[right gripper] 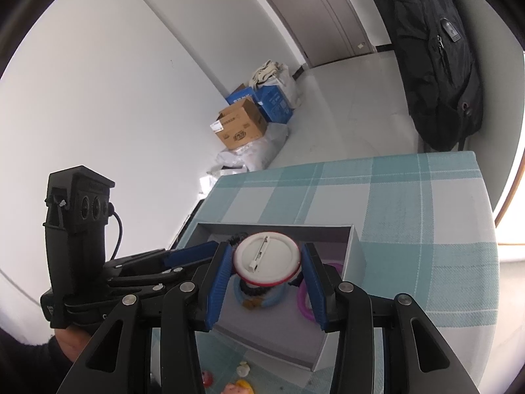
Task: Organize jewelry
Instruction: 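Carry the badge and bracelet with both grippers over the grey box, then lower badge and bracelet into the box and open both grippers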
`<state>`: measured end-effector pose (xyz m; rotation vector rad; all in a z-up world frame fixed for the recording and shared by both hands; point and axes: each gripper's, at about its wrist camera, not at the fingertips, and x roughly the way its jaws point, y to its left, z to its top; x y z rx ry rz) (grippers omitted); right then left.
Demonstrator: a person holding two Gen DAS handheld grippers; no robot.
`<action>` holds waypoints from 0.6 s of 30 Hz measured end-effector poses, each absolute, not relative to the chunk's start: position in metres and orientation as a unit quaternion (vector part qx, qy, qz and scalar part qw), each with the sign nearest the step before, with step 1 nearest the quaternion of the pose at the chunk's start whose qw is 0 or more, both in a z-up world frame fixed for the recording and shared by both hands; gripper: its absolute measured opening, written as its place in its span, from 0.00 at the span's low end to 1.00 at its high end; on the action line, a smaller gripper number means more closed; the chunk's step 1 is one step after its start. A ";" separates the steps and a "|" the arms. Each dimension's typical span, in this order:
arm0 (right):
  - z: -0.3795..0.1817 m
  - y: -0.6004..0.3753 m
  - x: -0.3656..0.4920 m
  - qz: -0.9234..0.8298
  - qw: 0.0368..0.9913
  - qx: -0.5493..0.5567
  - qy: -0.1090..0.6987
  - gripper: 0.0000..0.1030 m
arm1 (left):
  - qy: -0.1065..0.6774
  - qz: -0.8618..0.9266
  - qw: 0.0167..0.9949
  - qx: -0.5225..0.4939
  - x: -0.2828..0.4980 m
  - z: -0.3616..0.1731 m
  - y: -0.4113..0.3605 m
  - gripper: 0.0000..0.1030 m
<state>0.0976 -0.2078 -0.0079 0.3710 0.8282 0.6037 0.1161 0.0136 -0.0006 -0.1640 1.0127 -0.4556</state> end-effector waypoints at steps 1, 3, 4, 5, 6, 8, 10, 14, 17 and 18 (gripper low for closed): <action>-0.008 -0.208 0.097 0.286 0.856 0.177 0.394 0.41 | 0.480 -0.223 0.845 -0.078 0.115 0.000 0.013 0.40; -0.007 -0.209 0.097 0.282 0.857 0.179 0.392 0.43 | 0.479 -0.229 0.844 -0.075 0.114 0.001 0.010 0.44; -0.008 -0.210 0.098 0.280 0.857 0.180 0.393 0.48 | 0.480 -0.227 0.844 -0.070 0.114 0.001 0.008 0.47; -0.010 -0.210 0.098 0.275 0.856 0.180 0.398 0.50 | 0.483 -0.225 0.844 -0.066 0.113 0.001 0.007 0.52; -0.010 -0.211 0.098 0.275 0.856 0.182 0.399 0.50 | 0.486 -0.226 0.842 -0.064 0.113 0.000 0.007 0.59; -0.007 -0.213 0.095 0.275 0.857 0.185 0.394 0.53 | 0.495 -0.235 0.834 -0.067 0.113 -0.004 0.006 0.64; -0.003 -0.217 0.092 0.272 0.864 0.186 0.381 0.64 | 0.500 -0.247 0.826 -0.076 0.113 -0.004 0.007 0.65; 0.004 -0.227 0.086 0.258 0.876 0.194 0.359 0.72 | 0.482 -0.227 0.843 -0.074 0.108 0.002 0.011 0.71; 0.002 -0.232 0.085 0.243 0.878 0.199 0.362 0.83 | 0.474 -0.219 0.849 -0.078 0.105 0.004 0.014 0.71; 0.001 -0.233 0.085 0.241 0.877 0.203 0.363 0.84 | 0.470 -0.218 0.852 -0.078 0.104 0.004 0.015 0.71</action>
